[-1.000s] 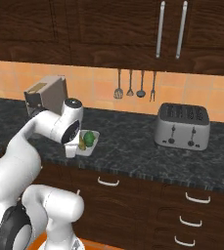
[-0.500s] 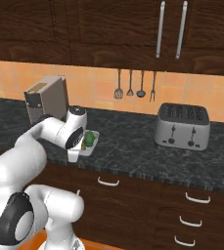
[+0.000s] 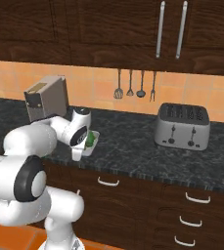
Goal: Take the meat container that has the fish and place it on the second highest rack of the freezer. Then take the vegetable container that has the broccoli and potato and place it on the highest rack of the freezer.
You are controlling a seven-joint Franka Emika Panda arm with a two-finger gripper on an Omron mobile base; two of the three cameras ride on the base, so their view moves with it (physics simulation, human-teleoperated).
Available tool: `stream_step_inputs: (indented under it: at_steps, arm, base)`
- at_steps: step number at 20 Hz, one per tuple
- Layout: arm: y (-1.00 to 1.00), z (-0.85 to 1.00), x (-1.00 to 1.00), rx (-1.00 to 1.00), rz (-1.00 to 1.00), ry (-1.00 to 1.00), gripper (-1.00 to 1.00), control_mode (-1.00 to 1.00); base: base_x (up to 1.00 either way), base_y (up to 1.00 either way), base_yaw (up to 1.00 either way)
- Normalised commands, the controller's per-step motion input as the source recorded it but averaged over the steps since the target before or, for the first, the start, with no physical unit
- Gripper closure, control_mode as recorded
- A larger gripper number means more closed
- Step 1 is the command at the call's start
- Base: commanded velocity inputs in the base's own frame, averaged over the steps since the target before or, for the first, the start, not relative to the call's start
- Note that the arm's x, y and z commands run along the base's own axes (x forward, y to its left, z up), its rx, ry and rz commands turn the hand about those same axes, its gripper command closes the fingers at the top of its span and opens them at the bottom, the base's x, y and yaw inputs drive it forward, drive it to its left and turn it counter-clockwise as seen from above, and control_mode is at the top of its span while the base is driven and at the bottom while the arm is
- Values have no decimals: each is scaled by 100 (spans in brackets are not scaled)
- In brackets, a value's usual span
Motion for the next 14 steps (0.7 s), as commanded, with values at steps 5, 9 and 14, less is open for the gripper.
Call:
stream_step_inputs:
  at_steps: [5,9,14]
  arm:
    - [0,-26,36,0,0,5,-100,-100]
    - [0,-33,25,0,0,0,-100,-100]
    - [0,-48,19,0,0,0,-100,-100]
  base:
    - [0,0,0]
    - [0,0,0]
    - [0,0,0]
